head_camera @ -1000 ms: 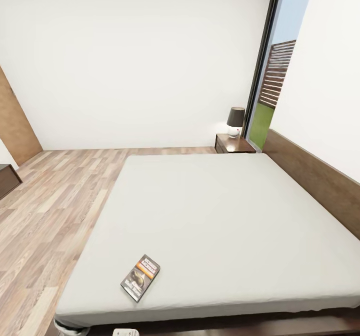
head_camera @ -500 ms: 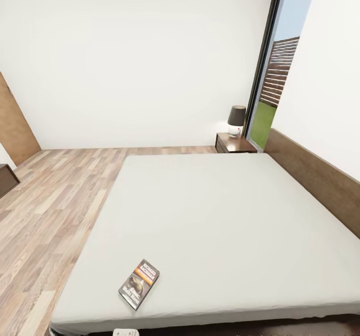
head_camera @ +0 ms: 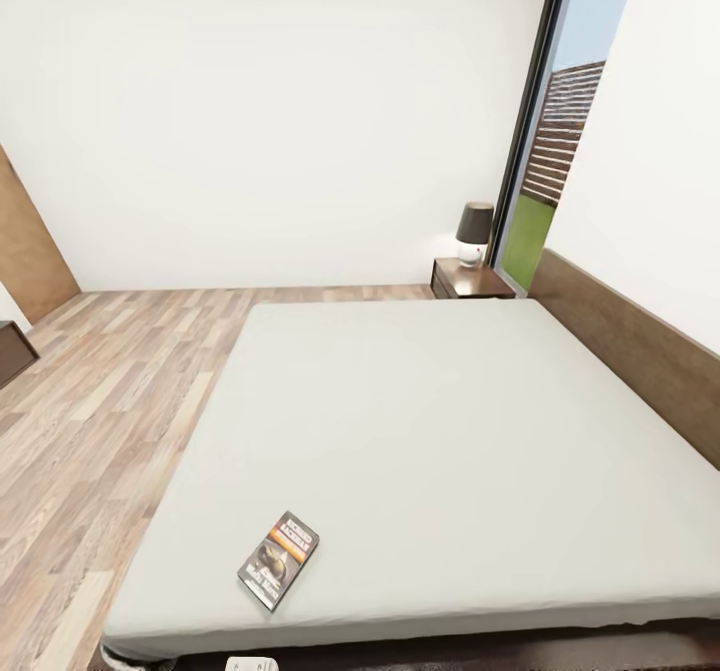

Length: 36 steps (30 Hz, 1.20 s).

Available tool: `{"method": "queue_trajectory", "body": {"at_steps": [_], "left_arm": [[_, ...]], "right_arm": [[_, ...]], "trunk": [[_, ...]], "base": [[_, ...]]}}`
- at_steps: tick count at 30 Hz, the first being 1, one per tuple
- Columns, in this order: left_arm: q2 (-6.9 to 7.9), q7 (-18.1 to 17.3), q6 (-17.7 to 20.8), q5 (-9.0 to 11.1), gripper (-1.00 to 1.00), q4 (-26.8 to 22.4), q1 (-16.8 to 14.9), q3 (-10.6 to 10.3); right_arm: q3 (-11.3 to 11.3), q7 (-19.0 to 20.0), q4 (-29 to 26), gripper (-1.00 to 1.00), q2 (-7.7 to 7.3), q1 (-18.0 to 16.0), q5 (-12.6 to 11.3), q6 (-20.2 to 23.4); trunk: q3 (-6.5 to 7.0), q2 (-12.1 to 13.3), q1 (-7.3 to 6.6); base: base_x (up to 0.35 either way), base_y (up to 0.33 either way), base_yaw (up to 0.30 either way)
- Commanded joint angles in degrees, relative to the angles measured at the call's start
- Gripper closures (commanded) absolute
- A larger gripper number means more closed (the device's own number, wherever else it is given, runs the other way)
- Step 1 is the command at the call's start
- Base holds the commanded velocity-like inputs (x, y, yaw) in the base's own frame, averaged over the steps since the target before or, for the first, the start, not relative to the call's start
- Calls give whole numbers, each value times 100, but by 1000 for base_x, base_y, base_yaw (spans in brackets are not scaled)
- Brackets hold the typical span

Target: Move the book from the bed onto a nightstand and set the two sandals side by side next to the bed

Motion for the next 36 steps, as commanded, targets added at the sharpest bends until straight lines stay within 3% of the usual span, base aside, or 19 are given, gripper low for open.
{"method": "queue_trajectory", "body": {"at_steps": [1,30,32,36], "left_arm": [[0,-18,-14,-28,-100,4,-5,46],[15,-103,-5,-27,-100,-7,-5,63],[24,-238,-1,-23,-100,-20,-7,71],[61,-930,146,-16,-100,-154,-63,83]], "right_arm": [[-22,15,21,-100,-4,-8,14,-19],[-26,16,25,-100,-37,-8,8,-19],[-28,18,26,-100,-47,-8,8,-15],[-30,30,26,-100,-59,-8,4,-11]], "trunk": [[-21,-12,3],[-183,-12,3],[-201,-12,3],[-237,-12,3]], "base": [[0,0,0],[0,0,0],[0,0,0],[0,0,0]]}}
